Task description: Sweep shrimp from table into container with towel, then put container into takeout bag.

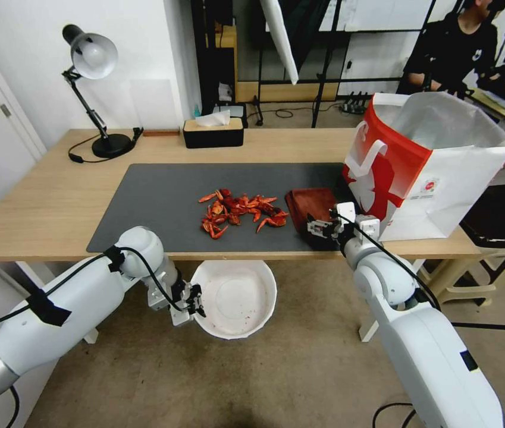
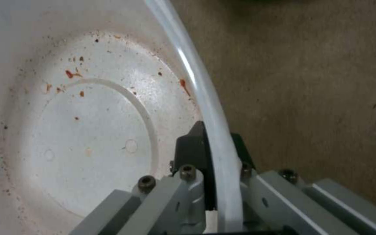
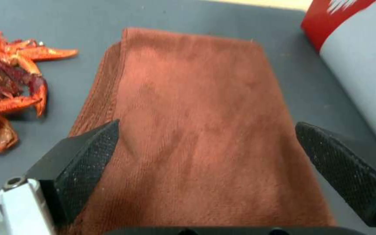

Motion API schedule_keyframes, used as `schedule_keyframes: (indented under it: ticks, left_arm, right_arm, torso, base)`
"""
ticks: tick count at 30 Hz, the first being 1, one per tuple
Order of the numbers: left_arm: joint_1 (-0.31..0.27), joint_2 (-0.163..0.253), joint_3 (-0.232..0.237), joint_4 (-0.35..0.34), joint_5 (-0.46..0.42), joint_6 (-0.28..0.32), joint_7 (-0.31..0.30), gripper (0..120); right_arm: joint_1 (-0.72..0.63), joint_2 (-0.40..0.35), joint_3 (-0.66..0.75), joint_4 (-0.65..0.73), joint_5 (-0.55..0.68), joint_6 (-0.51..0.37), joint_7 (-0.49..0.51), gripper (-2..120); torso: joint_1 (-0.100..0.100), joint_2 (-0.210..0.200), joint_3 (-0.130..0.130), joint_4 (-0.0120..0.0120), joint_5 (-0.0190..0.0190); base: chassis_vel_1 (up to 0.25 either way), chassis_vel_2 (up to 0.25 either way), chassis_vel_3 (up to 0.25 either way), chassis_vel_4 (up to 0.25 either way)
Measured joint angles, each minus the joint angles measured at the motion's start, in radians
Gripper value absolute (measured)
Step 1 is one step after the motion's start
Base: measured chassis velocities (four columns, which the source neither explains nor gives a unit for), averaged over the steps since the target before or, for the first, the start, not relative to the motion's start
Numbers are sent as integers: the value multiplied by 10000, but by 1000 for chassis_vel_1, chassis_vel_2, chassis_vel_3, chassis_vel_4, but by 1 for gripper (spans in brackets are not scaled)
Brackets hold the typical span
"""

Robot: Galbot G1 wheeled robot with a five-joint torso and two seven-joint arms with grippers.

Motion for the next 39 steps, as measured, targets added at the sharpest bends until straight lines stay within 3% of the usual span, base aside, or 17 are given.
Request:
schedule_keyframes:
  ticks: [16, 22, 39]
  left_arm:
    - [85, -9, -16, -27, -23, -30, -75, 0]
    - [108, 4, -15, -96, -85, -39, -148, 0]
    - [294, 149, -220, -109, -136, -136, -381, 0]
  right_arm:
    - [154, 66, -52, -200, 527, -326, 217, 96]
    - [75, 39, 17, -118, 660, -414, 301, 67]
    - [-147, 65, 214, 21, 1160, -327, 909, 13]
  torso:
    - [1, 0, 0, 0, 0]
    - [0, 0, 0, 0, 0]
    - [0, 1, 0, 1, 2]
  base:
    - [0, 0, 0, 0]
    - [0, 0, 0, 0]
    - [0, 0, 0, 0]
